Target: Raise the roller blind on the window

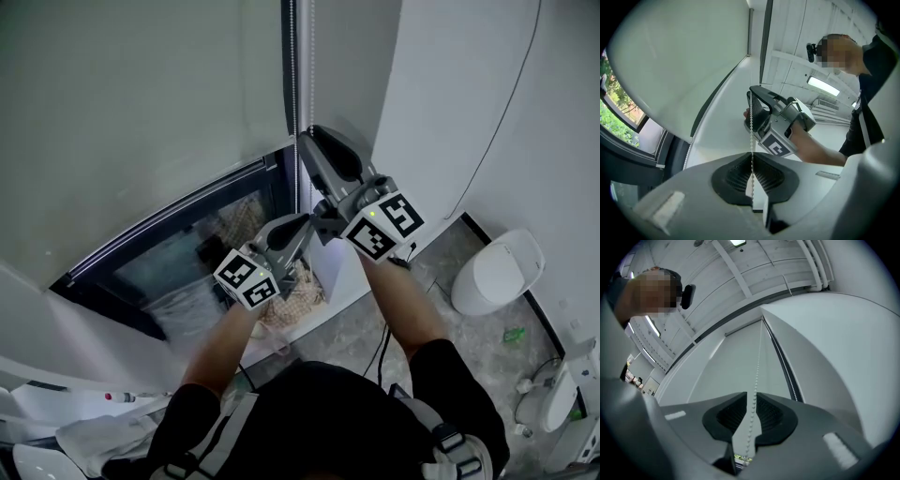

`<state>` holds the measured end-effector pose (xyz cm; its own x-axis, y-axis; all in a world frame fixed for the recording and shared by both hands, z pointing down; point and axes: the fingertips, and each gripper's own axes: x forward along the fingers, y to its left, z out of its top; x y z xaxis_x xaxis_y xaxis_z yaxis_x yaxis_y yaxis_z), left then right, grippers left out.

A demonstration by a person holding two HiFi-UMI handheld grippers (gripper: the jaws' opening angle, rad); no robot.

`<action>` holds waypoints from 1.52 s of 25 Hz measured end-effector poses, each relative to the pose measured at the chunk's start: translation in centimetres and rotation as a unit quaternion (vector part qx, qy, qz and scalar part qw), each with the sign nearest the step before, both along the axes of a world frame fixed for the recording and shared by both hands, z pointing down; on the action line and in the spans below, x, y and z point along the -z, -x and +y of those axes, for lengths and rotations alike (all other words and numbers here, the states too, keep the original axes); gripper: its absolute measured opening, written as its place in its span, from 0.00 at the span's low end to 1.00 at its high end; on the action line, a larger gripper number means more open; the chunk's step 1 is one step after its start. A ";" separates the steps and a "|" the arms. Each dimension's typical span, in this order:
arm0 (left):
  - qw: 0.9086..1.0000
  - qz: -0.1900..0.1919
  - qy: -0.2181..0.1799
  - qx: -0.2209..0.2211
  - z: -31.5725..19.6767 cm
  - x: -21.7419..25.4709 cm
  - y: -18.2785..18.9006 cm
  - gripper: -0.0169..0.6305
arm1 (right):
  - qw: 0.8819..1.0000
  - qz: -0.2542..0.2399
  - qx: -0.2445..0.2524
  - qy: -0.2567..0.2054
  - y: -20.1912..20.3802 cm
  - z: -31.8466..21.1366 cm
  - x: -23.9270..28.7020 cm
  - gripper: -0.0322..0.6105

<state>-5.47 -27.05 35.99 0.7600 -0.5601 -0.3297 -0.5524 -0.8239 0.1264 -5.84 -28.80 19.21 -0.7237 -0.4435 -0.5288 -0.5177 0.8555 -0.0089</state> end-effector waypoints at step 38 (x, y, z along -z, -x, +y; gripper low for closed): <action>0.982 -0.142 0.123 -0.026 0.9 -16.5 1.1 0.22 | 0.977 0.165 -0.026 0.130 -1.8 0.9 -24.5 0.06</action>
<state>-6.57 -26.13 52.46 0.8310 -0.5549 0.0401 -0.5527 -0.8153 0.1727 -4.02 -27.85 43.73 -0.8087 -0.5727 -0.1345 -0.5721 0.8188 -0.0464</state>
